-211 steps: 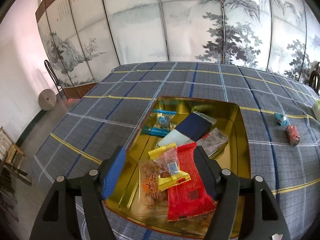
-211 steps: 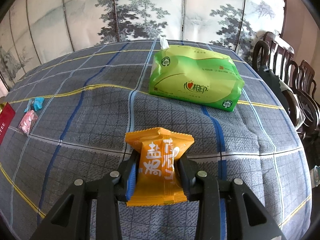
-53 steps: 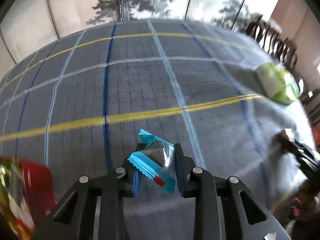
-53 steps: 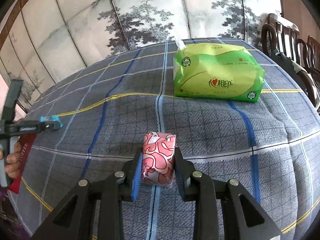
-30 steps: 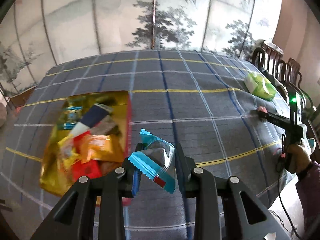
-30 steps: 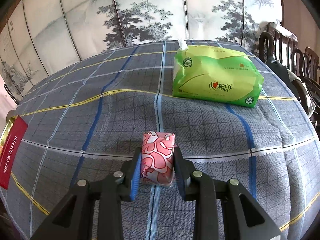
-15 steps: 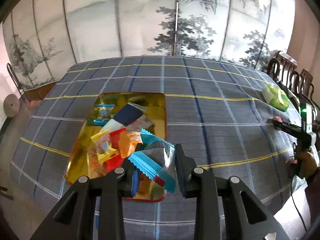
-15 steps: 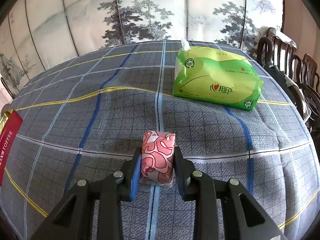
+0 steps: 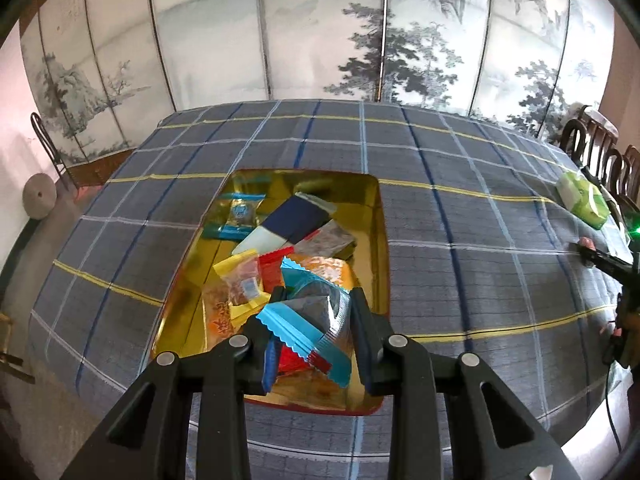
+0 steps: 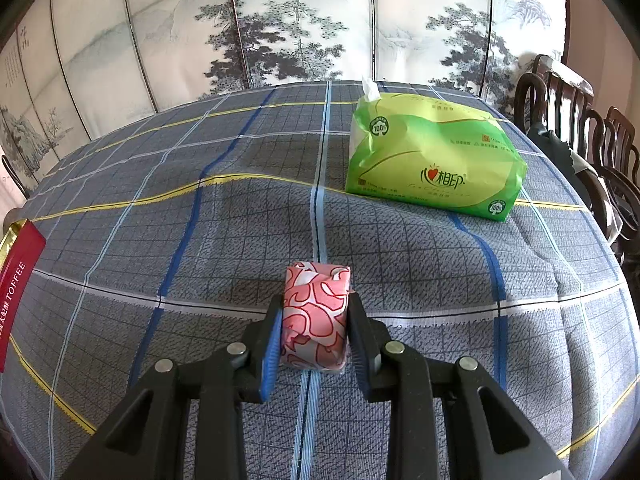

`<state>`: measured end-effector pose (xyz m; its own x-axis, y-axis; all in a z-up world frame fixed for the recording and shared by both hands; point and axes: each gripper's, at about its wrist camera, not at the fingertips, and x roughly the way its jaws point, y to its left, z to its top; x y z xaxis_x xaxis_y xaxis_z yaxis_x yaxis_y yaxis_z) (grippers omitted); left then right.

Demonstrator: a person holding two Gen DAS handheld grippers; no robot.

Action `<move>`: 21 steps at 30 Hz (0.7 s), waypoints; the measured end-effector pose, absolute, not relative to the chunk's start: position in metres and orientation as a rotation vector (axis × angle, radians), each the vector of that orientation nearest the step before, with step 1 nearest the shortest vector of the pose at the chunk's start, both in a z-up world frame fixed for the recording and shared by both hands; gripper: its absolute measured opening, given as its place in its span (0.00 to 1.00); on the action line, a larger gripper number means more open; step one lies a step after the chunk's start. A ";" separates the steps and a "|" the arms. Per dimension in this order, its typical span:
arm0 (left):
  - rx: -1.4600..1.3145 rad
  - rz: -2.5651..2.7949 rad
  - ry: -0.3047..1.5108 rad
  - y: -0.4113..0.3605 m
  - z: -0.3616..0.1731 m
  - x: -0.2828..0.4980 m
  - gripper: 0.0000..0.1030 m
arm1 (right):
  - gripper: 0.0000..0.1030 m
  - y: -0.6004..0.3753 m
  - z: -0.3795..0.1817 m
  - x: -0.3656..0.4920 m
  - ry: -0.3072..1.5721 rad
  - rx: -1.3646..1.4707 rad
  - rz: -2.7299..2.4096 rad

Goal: Organize snacks
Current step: 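Carry the blue-and-clear candy into the gold tin and open the left tool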

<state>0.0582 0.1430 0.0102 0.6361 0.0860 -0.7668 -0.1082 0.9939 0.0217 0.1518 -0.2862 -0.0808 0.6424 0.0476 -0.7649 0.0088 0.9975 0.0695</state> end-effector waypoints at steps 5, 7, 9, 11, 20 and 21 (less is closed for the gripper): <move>-0.031 0.142 0.880 0.155 0.004 0.061 0.27 | 0.28 -0.286 -0.081 0.152 0.873 0.068 0.022; -0.039 0.154 0.883 0.163 0.002 0.062 0.27 | 0.28 -0.286 -0.081 0.152 0.873 0.067 0.021; -0.048 0.169 0.885 0.172 0.001 0.063 0.27 | 0.28 -0.286 -0.081 0.152 0.873 0.068 0.022; -0.050 0.185 0.886 0.180 -0.001 0.064 0.27 | 0.28 -0.286 -0.081 0.152 0.873 0.068 0.022; -0.056 0.226 0.907 0.212 -0.007 0.079 0.27 | 0.28 -0.285 -0.081 0.152 0.873 0.067 0.021; -0.053 0.225 0.909 0.213 -0.007 0.082 0.27 | 0.28 -0.285 -0.081 0.152 0.873 0.067 0.021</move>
<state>0.0824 0.2134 -0.0066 0.5928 0.1711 -0.7870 -0.2161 0.9751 0.0492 0.1515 -0.2853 -0.0810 0.6425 0.0462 -0.7649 0.0088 0.9977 0.0677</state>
